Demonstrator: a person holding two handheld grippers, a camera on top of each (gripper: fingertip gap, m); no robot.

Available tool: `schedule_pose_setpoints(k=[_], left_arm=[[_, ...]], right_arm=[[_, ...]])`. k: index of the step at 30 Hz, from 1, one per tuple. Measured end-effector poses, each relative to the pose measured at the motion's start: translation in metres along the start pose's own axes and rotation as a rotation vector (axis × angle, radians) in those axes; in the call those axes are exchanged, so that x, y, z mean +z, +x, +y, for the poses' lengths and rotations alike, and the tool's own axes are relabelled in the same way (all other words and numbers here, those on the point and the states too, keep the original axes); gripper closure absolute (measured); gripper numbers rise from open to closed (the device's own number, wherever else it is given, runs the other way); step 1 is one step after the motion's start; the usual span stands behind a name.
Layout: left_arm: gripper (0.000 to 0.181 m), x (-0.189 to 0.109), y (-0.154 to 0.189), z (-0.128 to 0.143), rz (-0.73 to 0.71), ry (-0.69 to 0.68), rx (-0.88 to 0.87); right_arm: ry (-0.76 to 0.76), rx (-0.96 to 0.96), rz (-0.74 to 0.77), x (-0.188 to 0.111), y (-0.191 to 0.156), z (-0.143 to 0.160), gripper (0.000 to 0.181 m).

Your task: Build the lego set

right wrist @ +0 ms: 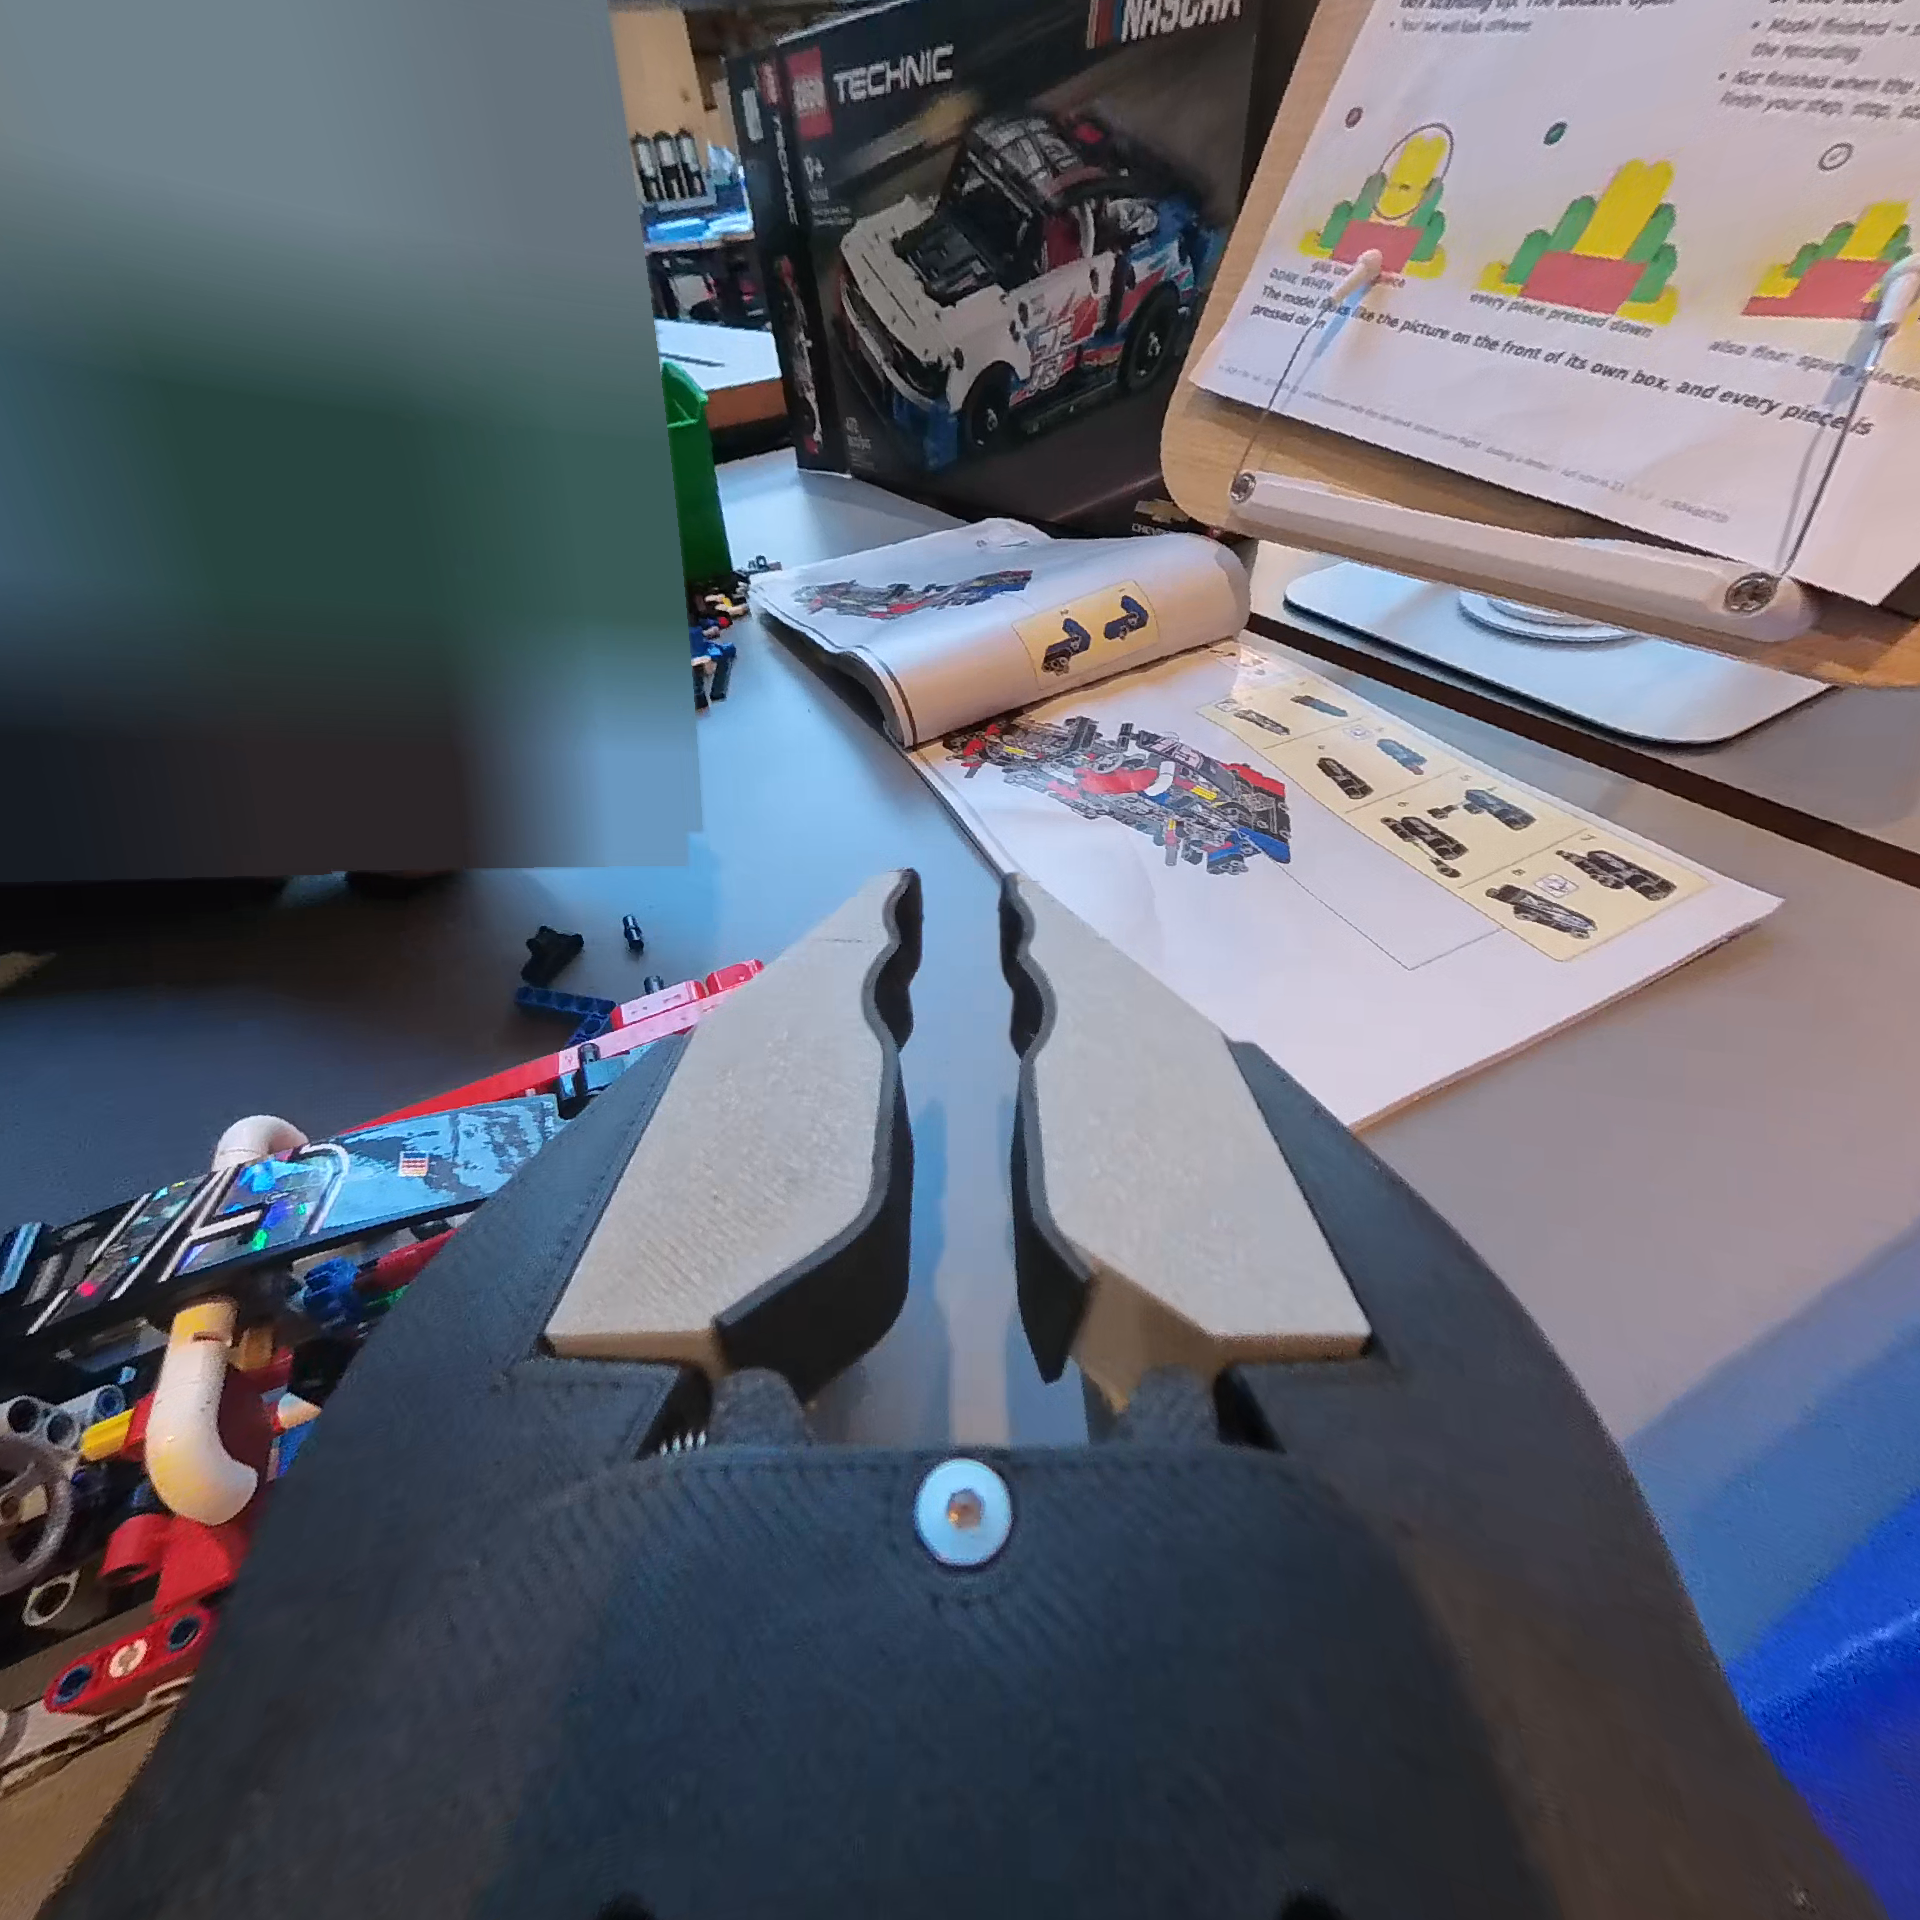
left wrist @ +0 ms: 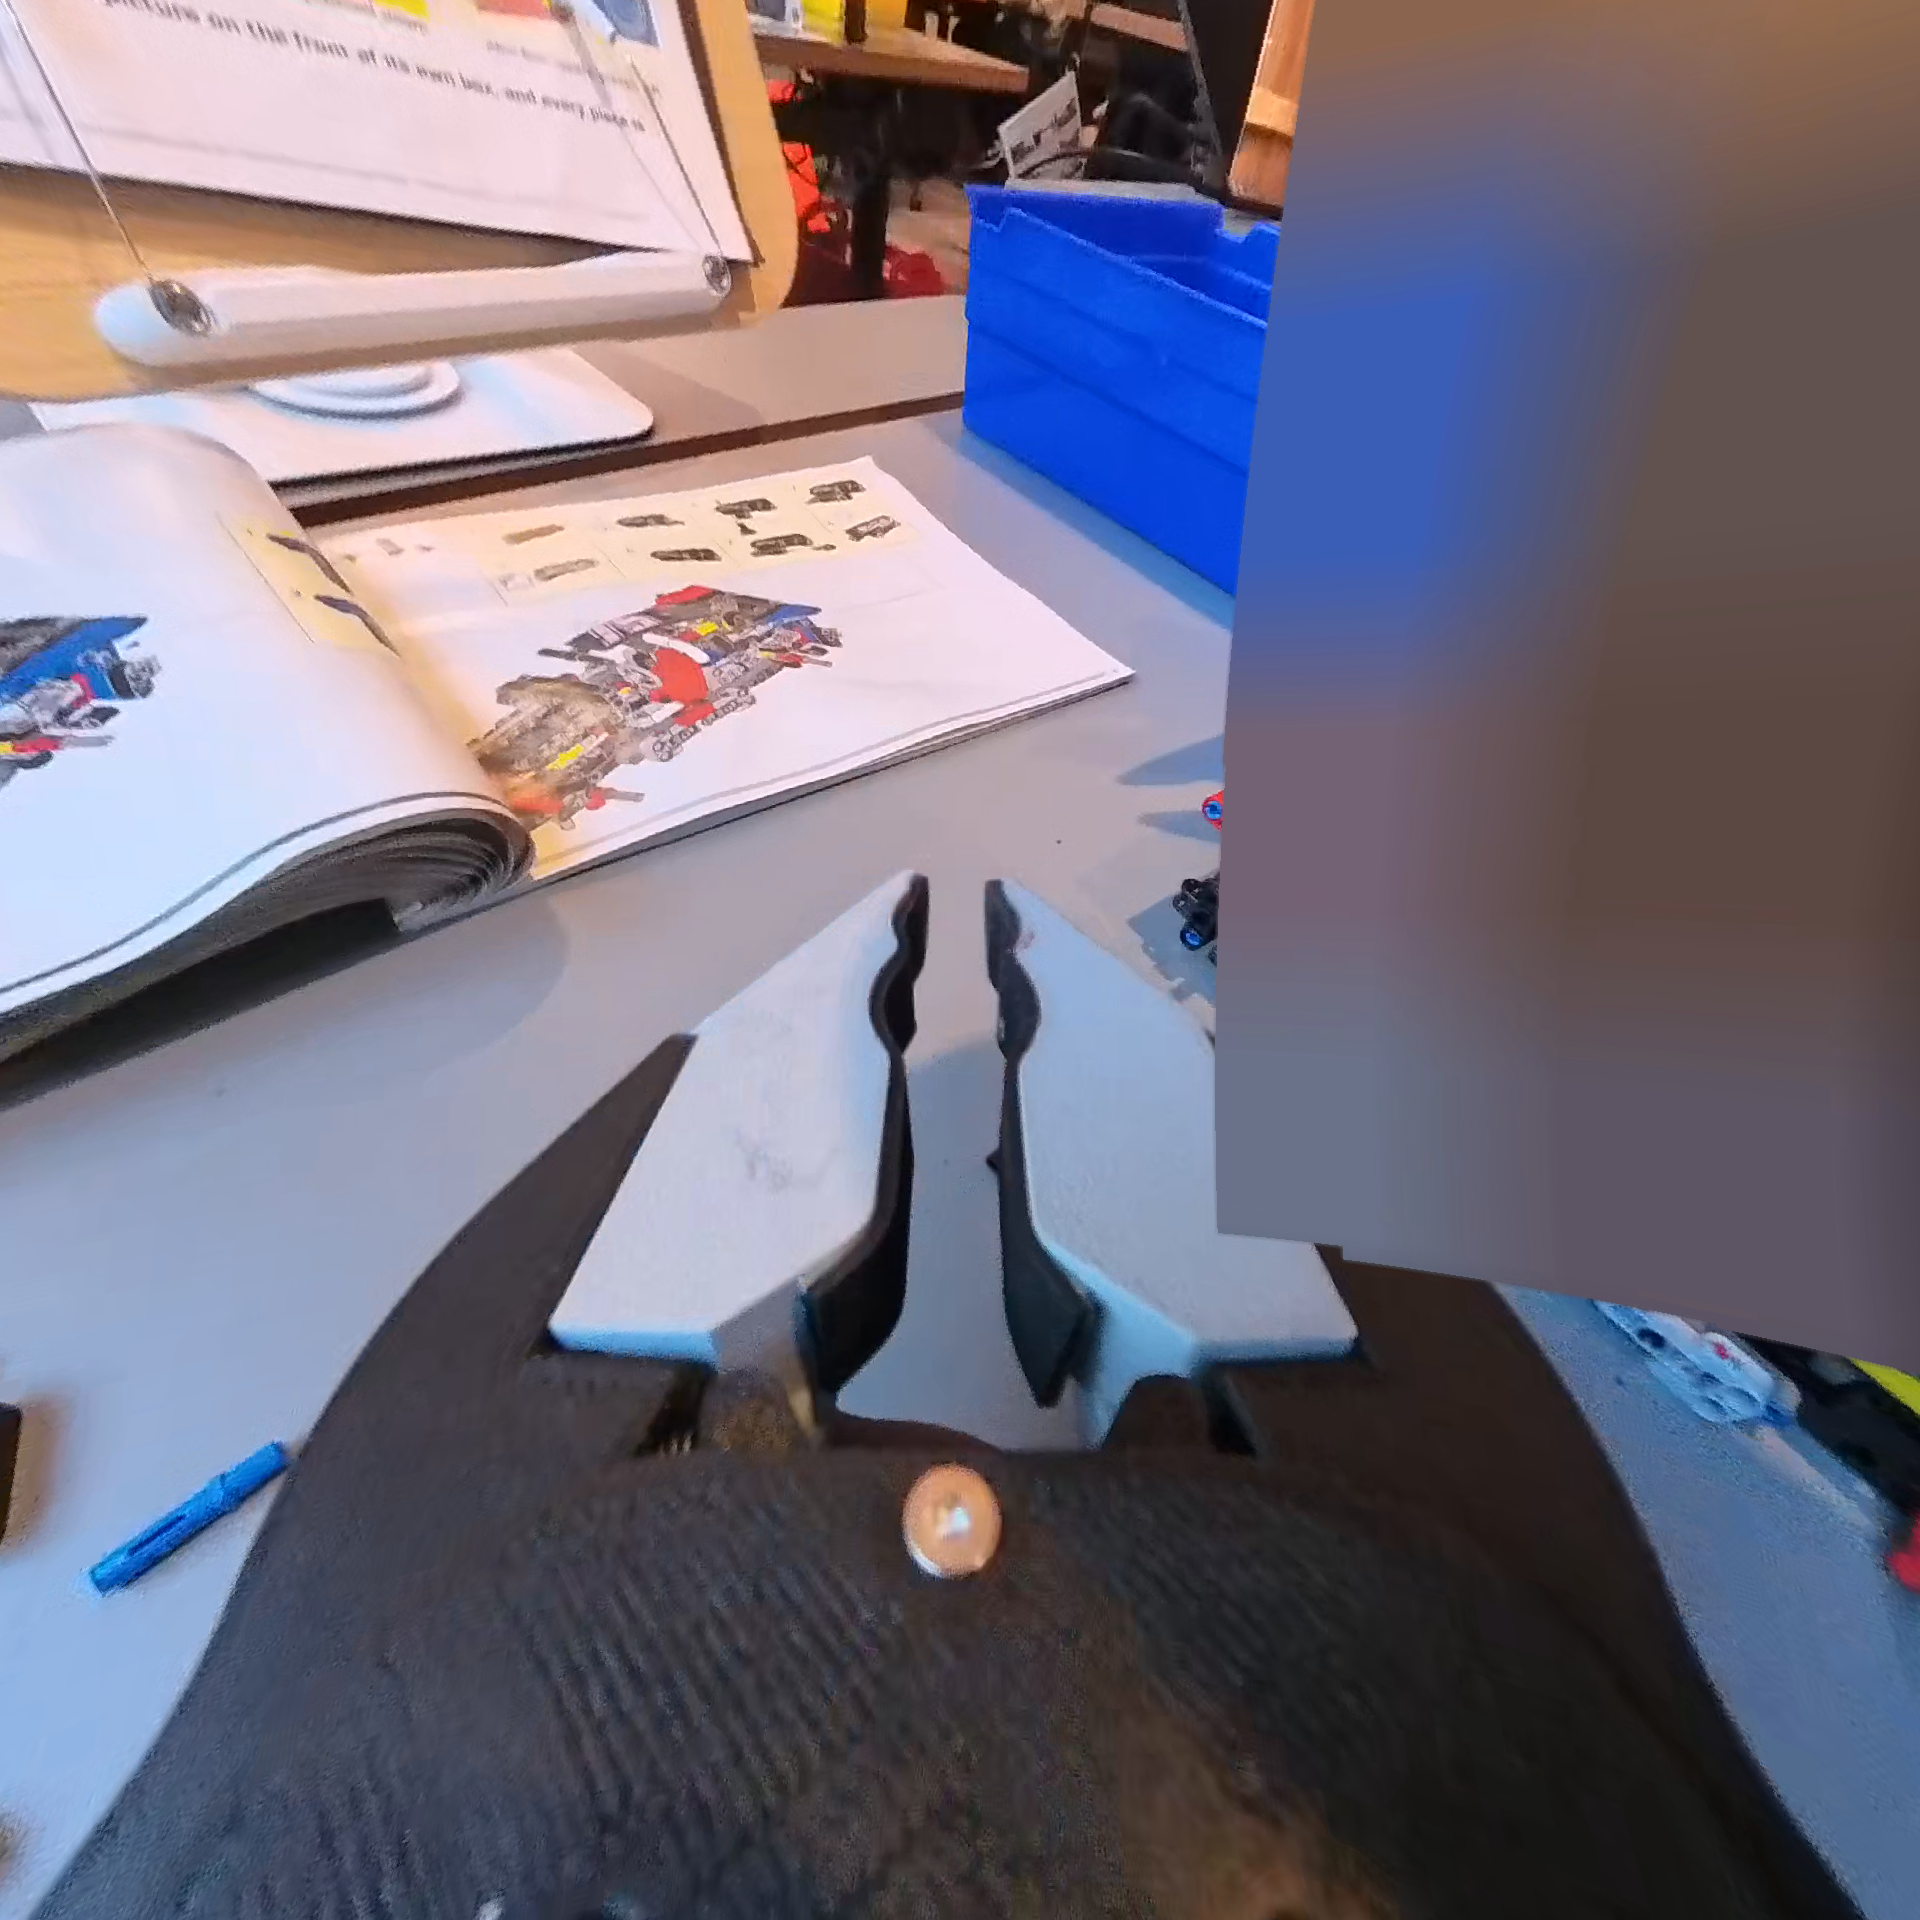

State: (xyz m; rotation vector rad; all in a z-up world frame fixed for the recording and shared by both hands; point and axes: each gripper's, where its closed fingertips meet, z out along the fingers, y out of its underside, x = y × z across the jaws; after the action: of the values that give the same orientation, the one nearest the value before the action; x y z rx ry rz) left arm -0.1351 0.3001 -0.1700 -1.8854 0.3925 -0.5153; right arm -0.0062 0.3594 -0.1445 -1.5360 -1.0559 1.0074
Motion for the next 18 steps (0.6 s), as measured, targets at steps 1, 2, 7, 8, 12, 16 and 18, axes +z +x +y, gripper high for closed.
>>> schedule_pose_setpoints(k=[1,2,7,8,12,16,18], left_arm=[[0.174,0.0002,-0.0003,0.0006,0.007,-0.003,-0.013],[0.174,0.0004,-0.0003,0.0007,0.011,-0.005,-0.017],[0.174,0.0023,0.0008,0.0015,0.012,-0.013,-0.01],[0.174,0.003,0.001,0.0014,0.013,-0.014,-0.013],[0.174,0.0039,0.0003,0.0012,0.014,-0.013,-0.026],[0.173,0.0018,-0.0003,-0.0008,0.015,0.004,-0.033],[0.172,0.0022,0.0015,0.0017,0.03,-0.014,-0.034]], right_arm=[[0.005,0.005,0.002,-0.001,0.0,-0.0011,0.17],[0.011,0.008,0.002,-0.0018,-0.0004,-0.0023,0.171],[-0.002,-0.033,-0.015,-0.003,-0.0073,-0.0031,0.164],[-0.007,-0.042,-0.013,-0.003,-0.0078,-0.0027,0.163],[-0.016,-0.05,-0.019,-0.0023,-0.0085,-0.0008,0.164],[-0.028,-0.047,-0.008,-0.0016,-0.0042,0.0032,0.166],[-0.025,-0.049,0.001,-0.0013,-0.0021,0.0033,0.167]])
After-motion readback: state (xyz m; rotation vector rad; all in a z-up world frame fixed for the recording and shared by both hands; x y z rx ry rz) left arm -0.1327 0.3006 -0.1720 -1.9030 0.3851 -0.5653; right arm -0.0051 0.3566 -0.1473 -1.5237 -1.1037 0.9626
